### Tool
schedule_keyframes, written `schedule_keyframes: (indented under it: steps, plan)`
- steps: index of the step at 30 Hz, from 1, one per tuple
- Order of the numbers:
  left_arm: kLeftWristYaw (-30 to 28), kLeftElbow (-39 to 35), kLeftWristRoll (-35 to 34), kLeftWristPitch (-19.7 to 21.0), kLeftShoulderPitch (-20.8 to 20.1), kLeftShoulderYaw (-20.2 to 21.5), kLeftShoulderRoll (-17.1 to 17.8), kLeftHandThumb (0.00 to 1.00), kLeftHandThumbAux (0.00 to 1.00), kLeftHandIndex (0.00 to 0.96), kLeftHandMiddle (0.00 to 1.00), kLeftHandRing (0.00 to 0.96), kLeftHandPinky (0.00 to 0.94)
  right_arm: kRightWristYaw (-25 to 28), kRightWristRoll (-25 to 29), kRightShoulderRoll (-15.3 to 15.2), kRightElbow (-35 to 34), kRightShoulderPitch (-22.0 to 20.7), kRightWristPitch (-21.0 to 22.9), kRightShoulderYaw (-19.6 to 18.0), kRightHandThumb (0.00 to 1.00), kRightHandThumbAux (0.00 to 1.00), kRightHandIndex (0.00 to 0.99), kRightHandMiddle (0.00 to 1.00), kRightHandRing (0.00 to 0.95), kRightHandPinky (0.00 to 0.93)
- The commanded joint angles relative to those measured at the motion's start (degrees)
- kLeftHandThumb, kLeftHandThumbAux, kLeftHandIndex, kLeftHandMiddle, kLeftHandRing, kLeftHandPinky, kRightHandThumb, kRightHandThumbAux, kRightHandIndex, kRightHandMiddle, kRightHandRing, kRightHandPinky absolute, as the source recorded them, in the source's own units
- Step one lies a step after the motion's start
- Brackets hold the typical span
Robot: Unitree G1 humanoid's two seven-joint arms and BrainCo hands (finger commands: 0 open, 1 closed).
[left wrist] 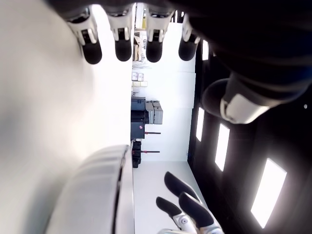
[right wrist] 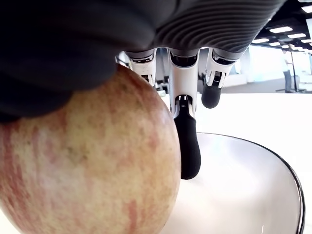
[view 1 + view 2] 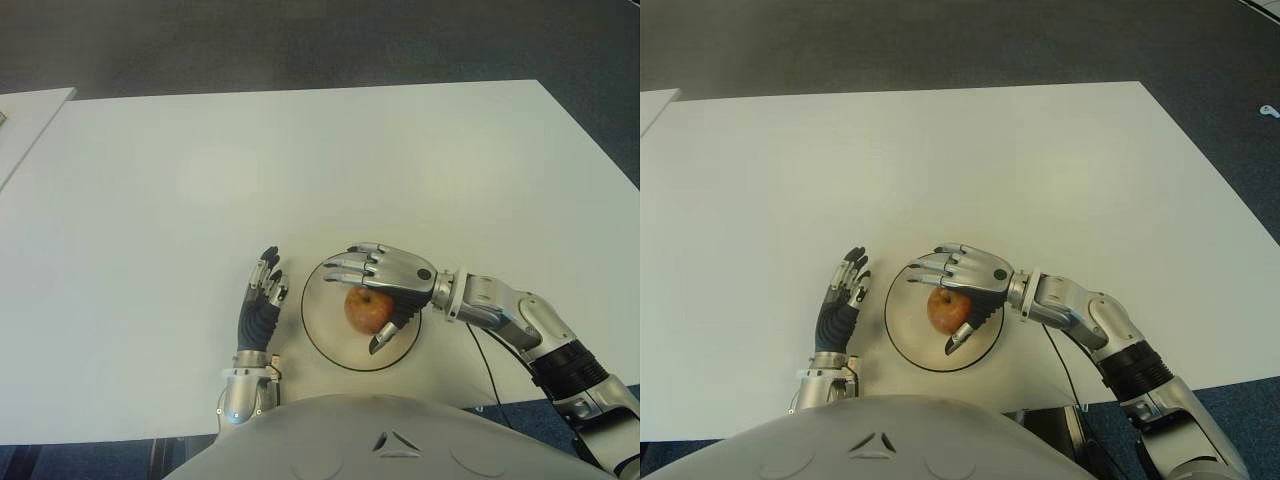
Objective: Put the apples into the plate.
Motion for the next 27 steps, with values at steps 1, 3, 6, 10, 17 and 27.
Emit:
schedule_keyframes:
  steps: [1, 3, 6, 10, 17, 27]
  plan:
    - [0.43, 1.32, -0.27, -0.34, 0.02, 0.3, -0.16, 0.0, 0.492, 0.0, 0.0, 0.0, 0.0, 0.64, 0.0, -0.53, 0.12, -0.57, -0.22, -0.01, 0.033, 0.268, 0.0, 0.0, 0.0, 0.0]
    - [0.37, 1.26, -0.39, -0.16, 0.07, 0.25, -0.2, 0.0, 0.49, 0.0, 0.0, 0.0, 0.0, 0.67, 0.0, -0.58, 0.06, -0.59, -0.24, -0.06, 0.033, 0.267, 0.0, 0.0, 0.0, 0.0]
    - [0.6, 0.99, -0.29, 0.54, 0.17, 0.26, -0.32, 0.0, 0.489, 0.0, 0.0, 0.0, 0.0, 0.62, 0.0, -0.63, 0.04, -0.66, -0.35, -0.12, 0.033, 0.263, 0.0, 0.0, 0.0, 0.0]
    - [0.47, 0.63, -0.14, 1.02, 0.44, 0.25, -0.03, 0.0, 0.49, 0.0, 0.0, 0.0, 0.0, 0.64, -0.07, -0.48, 0.18, -0.83, -0.23, -0.05, 0.034, 0.261, 0.0, 0.0, 0.0, 0.0]
    - [1.16, 0.7, 1.05, 0.13, 0.54, 0.4, 0.04, 0.0, 0.488, 0.0, 0.0, 0.0, 0.0, 0.4, -0.22, -0.53, 0.01, -0.75, -0.42, -0.06, 0.037, 0.259, 0.0, 0.0, 0.0, 0.0]
    - [0.89, 0.68, 0.77, -0.03, 0.4, 0.11, 0.09, 0.0, 0.493, 0.0, 0.0, 0.0, 0.0, -0.39, 1.01, -0.14, -0.47, 0.22, -0.43, -0.57, 0.037, 0.254, 0.0, 0.0, 0.0, 0.0]
